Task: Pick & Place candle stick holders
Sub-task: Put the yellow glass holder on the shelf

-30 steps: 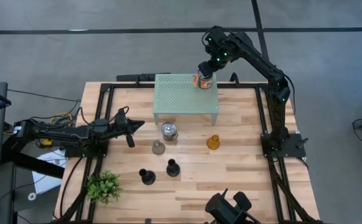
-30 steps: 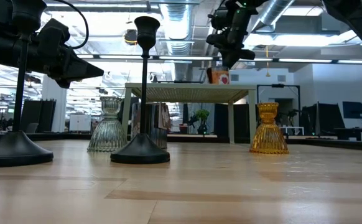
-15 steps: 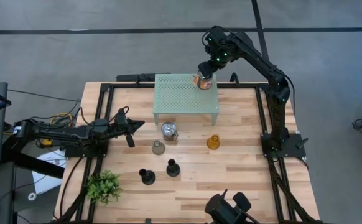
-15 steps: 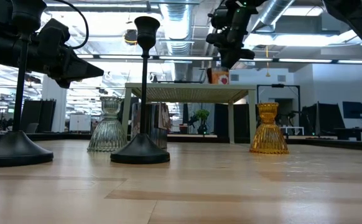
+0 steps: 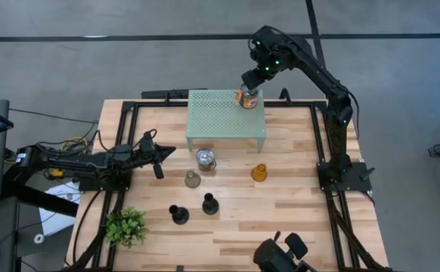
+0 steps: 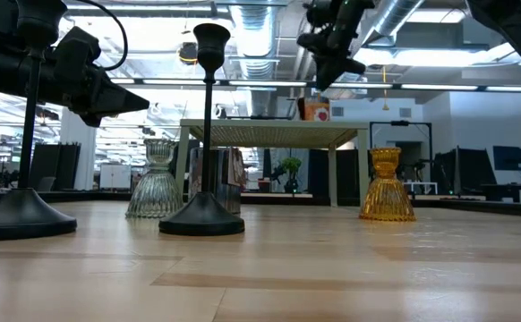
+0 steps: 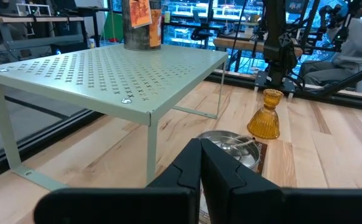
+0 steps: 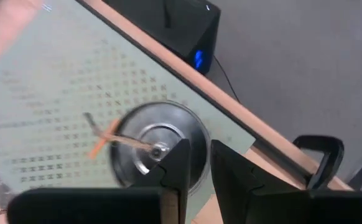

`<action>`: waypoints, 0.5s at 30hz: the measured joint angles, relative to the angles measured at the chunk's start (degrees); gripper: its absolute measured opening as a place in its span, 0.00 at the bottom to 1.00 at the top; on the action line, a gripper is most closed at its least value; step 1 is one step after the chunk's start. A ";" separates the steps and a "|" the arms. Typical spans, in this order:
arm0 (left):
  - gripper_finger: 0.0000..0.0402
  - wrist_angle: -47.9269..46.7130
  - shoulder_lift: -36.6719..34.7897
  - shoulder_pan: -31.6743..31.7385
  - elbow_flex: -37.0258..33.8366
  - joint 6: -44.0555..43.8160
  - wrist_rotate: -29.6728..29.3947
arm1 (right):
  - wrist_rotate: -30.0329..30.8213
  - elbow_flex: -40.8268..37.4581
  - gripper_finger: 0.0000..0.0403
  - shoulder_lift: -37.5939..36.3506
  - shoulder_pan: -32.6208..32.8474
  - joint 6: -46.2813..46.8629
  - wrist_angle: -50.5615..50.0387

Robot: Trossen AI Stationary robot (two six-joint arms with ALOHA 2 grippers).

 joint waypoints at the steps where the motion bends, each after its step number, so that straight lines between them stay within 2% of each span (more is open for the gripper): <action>1: 0.02 0.00 0.00 0.00 0.00 0.01 -0.01 | -0.25 -0.72 0.14 -0.99 0.23 0.00 0.69; 7: 0.02 0.00 0.00 -0.01 0.00 0.01 0.00 | -1.50 -0.77 0.14 -5.38 2.55 0.87 -4.70; 15: 0.02 0.00 0.00 -0.01 0.00 0.01 0.00 | -1.51 -0.77 0.14 -10.26 11.97 -3.27 -8.32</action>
